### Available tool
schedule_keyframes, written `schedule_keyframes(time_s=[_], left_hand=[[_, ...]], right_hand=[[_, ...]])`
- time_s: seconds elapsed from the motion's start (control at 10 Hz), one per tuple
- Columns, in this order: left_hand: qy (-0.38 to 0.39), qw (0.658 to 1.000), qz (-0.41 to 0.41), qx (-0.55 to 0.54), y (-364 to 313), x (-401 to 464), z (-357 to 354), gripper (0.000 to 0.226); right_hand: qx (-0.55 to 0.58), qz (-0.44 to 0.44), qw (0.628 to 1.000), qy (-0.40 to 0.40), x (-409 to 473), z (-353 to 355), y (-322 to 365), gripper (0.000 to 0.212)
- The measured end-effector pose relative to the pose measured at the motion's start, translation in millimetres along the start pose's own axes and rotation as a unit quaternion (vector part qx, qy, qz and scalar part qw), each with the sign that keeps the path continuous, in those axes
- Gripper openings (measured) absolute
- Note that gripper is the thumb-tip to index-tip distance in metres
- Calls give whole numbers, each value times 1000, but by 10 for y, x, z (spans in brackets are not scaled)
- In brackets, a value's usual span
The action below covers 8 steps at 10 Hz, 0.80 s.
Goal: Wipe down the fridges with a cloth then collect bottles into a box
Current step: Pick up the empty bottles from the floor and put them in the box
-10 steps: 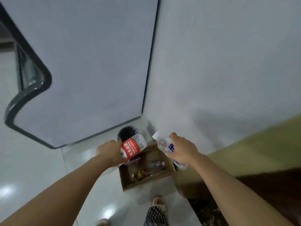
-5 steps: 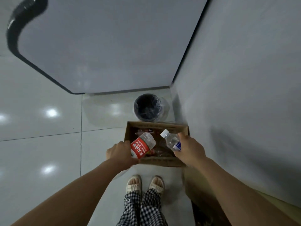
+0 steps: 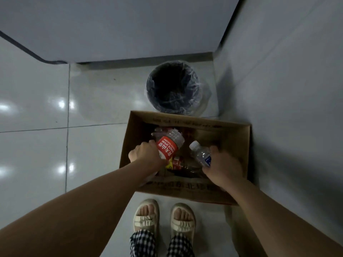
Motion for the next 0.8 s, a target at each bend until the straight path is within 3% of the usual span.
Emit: schedule_keyframes(time_s=[0.2,0.4,0.6,0.8], left_hand=[[-22,998,34,57,-81,792,-647,78],[-53,994,-8,91,-125,1079,-928,82],[-47,996,-37,59,-135,821,-778,72],[-59,993,-95,23,-207,202,-206,52]], right_hand=[[-47,-17,998,28,617,-888,-207,64],[-74,6,997,35,826,-1256,-255,69],[-34,25,997,69,558,-1171,-178,84],[-46,63,995,67,120,-467,136,75]])
Point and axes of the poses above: each hand's wrist, its own x-axis towards the middle knuckle, its own z-axis out of the back of the hand, y = z × x, the point moved 8 cm from there along x, towards the middle knuckle, and after that the axes turned 4 degrees about x, right-handed, at the moved point
